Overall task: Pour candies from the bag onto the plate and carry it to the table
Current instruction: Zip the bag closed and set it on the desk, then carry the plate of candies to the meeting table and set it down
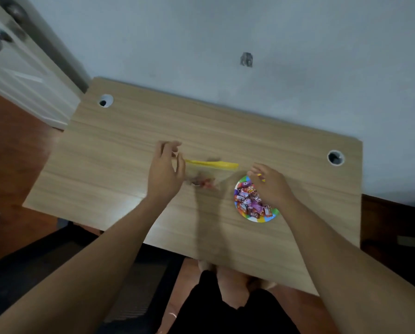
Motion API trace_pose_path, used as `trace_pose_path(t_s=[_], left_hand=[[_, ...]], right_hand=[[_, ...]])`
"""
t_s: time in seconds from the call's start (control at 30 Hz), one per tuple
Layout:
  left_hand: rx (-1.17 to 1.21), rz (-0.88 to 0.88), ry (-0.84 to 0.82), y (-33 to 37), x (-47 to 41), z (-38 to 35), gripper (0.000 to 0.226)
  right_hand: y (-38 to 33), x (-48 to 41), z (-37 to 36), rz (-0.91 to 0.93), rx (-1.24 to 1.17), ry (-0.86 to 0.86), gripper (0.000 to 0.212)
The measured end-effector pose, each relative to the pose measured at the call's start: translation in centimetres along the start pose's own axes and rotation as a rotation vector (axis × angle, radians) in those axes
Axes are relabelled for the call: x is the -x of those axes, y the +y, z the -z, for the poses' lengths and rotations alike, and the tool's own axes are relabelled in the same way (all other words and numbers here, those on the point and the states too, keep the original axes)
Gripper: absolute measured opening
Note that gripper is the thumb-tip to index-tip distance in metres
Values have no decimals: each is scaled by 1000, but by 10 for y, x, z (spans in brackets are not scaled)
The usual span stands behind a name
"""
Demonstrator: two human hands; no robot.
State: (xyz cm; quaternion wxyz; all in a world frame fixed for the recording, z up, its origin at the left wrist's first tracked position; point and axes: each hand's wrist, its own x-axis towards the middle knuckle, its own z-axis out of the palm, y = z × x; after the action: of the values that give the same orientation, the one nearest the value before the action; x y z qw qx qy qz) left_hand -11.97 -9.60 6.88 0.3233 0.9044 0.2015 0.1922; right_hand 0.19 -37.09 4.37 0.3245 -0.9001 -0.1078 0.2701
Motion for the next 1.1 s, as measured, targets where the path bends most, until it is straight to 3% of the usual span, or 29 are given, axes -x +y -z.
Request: trace_pose_path(t_s=[0.13, 0.27, 0.37, 0.53, 0.63, 0.7, 0.83, 1.1], left_hand=[[-18, -121, -28, 27, 21, -35, 39], [-66, -297, -242, 44, 45, -76, 35], [28, -124, -401, 43, 52, -110, 31], [94, 380, -486, 23, 54, -166, 24], [189, 592, -558, 12, 57, -190, 23], [249, 651, -545, 13, 60, -202, 22], [210, 682, -477, 25, 60, -213, 22], [294, 776, -467, 23, 61, -217, 16]], right_hand=[[51, 8, 21, -213, -33, 16, 45], [99, 23, 26, -354, -79, 19, 51], [128, 30, 21, -420, -84, 13, 47], [158, 26, 5, -440, -126, 3, 27], [175, 15, -10, -454, -201, 41, 21], [186, 7, -20, -449, -235, 64, 7], [200, -4, -35, -440, -275, 122, 20], [199, -3, -39, -407, -302, 152, 11]])
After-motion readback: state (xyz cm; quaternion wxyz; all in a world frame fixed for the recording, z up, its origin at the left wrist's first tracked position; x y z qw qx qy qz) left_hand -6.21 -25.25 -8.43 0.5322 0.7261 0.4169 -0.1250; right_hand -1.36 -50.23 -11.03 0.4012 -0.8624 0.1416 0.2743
